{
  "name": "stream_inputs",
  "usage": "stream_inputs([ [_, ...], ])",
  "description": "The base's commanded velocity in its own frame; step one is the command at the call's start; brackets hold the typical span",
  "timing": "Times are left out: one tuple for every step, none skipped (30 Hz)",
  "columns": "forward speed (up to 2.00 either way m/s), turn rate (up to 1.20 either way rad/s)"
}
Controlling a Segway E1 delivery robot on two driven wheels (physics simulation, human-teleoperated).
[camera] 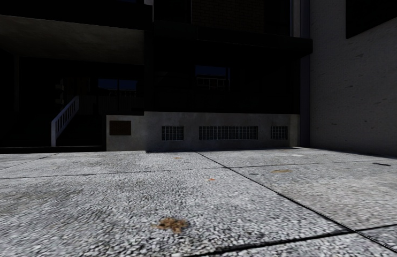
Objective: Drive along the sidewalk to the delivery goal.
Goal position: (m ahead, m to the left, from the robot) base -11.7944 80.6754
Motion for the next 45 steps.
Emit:
stream_inputs([
  [0.0, 0.0],
  [0.0, 0.0],
  [0.0, 0.0],
  [0.0, 0.0],
  [0.0, 0.0],
  [0.0, 0.0],
  [0.0, 0.0],
  [0.0, 0.0],
  [0.0, 0.0],
  [0.0, 0.0],
  [0.0, 0.0],
  [0.0, 0.0],
  [0.0, 0.0],
  [0.0, 0.0],
  [0.0, 0.0],
  [0.0, 0.0],
  [0.0, 0.0],
  [0.0, 0.0],
  [0.0, 0.0],
  [0.0, 0.0],
  [0.0, 0.0],
  [0.0, 0.0],
  [0.0, 0.0],
  [0.0, 0.0],
  [0.0, 0.0],
  [0.0, 0.0],
  [0.0, 0.0],
  [0.0, 0.0],
  [0.0, 0.0],
  [0.0, 0.0],
  [2.0, 0.1],
  [2.0, 0.1],
  [2.0, 0.39],
  [2.0, 0.54],
  [2.0, 0.54],
  [2.0, 0.63],
  [2.0, 0.68],
  [2.0, 0.68],
  [2.0, 0.68],
  [2.0, 0.69],
  [2.0, 0.69],
  [2.0, 0.69],
  [2.0, 0.69],
  [2.0, 0.69],
  [2.0, 0.69],
])
